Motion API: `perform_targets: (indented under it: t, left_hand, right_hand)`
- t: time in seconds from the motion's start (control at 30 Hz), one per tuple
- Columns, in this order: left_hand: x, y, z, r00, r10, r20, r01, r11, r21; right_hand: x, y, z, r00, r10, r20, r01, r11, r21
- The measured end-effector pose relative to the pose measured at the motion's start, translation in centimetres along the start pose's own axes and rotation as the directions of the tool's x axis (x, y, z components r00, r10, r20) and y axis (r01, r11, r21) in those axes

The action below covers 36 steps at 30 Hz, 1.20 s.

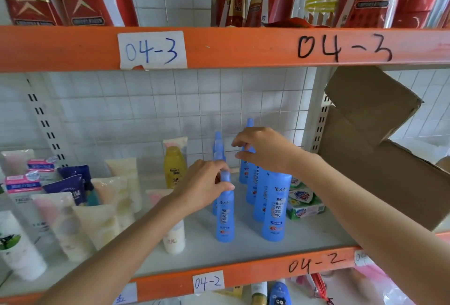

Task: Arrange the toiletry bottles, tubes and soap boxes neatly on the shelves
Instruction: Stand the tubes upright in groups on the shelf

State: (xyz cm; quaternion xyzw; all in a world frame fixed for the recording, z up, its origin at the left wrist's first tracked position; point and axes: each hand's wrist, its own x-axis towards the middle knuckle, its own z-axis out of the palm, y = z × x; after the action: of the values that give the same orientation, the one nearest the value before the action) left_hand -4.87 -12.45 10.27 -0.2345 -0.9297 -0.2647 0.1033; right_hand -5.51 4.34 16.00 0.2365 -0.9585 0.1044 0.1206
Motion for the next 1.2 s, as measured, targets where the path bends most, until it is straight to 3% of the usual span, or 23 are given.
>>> perform_targets:
  t: [0.13, 0.3, 0.77, 1.2]
  left_hand:
    - [-0.3, 0.0, 0.5, 1.0, -0.011, -0.01, 0.011, 0.999, -0.045]
    - [-0.3, -0.4, 0.3, 1.0, 0.005, -0.014, -0.006, 0.999, -0.039]
    - [0.6, -0.9, 0.7, 1.0, 0.004, -0.023, -0.006, 0.998, -0.062]
    - [-0.1, -1.5, -0.3, 0.999, -0.031, 0.04, 0.034, 0.996, -0.078]
  right_hand:
    - [4.1, -1.3, 2.1, 0.983, 0.074, 0.167, -0.066, 0.996, -0.054]
    - [5.5, -1.7, 4.3, 0.928, 0.063, 0.366, -0.035, 0.996, -0.083]
    - [5.3, -0.4, 4.3, 0.924, 0.12, 0.364, -0.095, 0.992, -0.087]
    - [6.4, -1.2, 3.2, 0.944, -0.017, 0.331, 0.005, 0.999, 0.038]
